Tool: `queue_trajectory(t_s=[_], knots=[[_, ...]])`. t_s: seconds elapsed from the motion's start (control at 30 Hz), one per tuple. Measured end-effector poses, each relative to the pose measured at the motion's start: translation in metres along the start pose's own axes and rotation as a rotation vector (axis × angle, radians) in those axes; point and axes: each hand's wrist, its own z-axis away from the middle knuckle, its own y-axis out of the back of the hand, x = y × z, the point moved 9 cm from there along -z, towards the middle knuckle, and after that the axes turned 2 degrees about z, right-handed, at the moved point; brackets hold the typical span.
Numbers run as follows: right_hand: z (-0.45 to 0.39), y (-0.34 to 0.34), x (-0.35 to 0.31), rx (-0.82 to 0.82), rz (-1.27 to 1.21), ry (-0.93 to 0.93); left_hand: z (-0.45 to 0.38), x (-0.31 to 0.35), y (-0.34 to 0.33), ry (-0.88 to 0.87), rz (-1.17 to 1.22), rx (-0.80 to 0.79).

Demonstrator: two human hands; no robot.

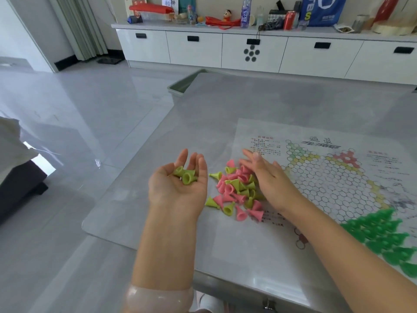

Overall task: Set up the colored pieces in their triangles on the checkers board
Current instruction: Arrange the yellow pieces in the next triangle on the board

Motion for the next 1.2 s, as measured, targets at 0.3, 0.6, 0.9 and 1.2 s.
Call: queue_trajectory(t_s=[0.3,0.6,0.9,1.2], knots=[[0.028,0.027,-0.016,0.060,0.201,0.196,0.005,-0.010,-0.005,0.039,-0.053,-0.036],[0.022,0.013,-0.020,-0.032,0.244,0.193,0.004,-0.021,-0.004,0.116,-0.291,-0.091],[0.015,0.015,-0.021,-0.054,0.147,0.115,0.002,-0.029,-0.003,0.112,-0.338,-0.076],[0.034,0.041,0.006,0.056,-0.324,-0.049,0.008,-0.046,-0.005,0.118,-0.357,-0.080]])
